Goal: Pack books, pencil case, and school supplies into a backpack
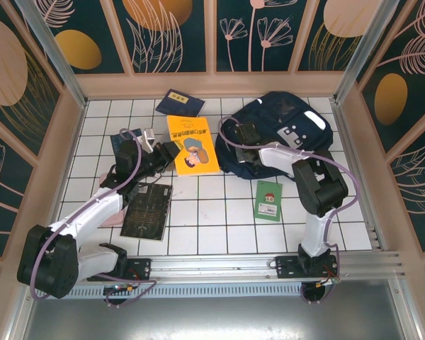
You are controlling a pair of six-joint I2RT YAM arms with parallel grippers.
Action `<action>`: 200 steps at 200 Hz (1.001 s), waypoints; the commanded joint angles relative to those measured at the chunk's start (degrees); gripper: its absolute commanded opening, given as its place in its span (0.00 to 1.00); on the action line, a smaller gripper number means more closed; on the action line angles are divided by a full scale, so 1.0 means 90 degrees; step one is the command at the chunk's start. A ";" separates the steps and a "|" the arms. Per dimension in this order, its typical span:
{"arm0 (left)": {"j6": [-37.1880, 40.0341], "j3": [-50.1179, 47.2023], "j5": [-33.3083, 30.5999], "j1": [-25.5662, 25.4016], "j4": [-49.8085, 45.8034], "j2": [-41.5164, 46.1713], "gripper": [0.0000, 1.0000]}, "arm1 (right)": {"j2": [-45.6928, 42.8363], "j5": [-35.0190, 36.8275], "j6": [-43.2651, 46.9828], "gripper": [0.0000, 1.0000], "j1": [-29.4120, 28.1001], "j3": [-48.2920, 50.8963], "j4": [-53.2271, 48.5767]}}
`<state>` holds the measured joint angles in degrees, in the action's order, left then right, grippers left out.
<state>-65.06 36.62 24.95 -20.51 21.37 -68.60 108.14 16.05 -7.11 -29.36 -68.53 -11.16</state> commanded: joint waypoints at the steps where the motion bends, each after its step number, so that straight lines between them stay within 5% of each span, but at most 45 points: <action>1: 0.0183 0.0003 -0.0028 0.0043 0.0356 0.0159 0.00 | -0.0371 0.0165 -0.0136 0.00 -0.0042 -0.0329 -0.0578; 103: -0.0062 0.0165 -0.0051 0.0038 0.1315 -0.0997 0.00 | -0.1215 -0.0668 -0.0255 0.00 0.0014 -0.2359 -0.1904; 200: -0.0819 0.1742 0.0351 -0.0524 0.2901 -0.3346 0.00 | -0.1660 -0.2651 -0.1387 0.00 0.0731 -0.3107 -0.1812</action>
<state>-69.95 46.02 26.55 -22.44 37.08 -95.42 97.76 -1.08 -14.96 -24.01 -91.79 -31.55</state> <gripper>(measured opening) 0.140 0.070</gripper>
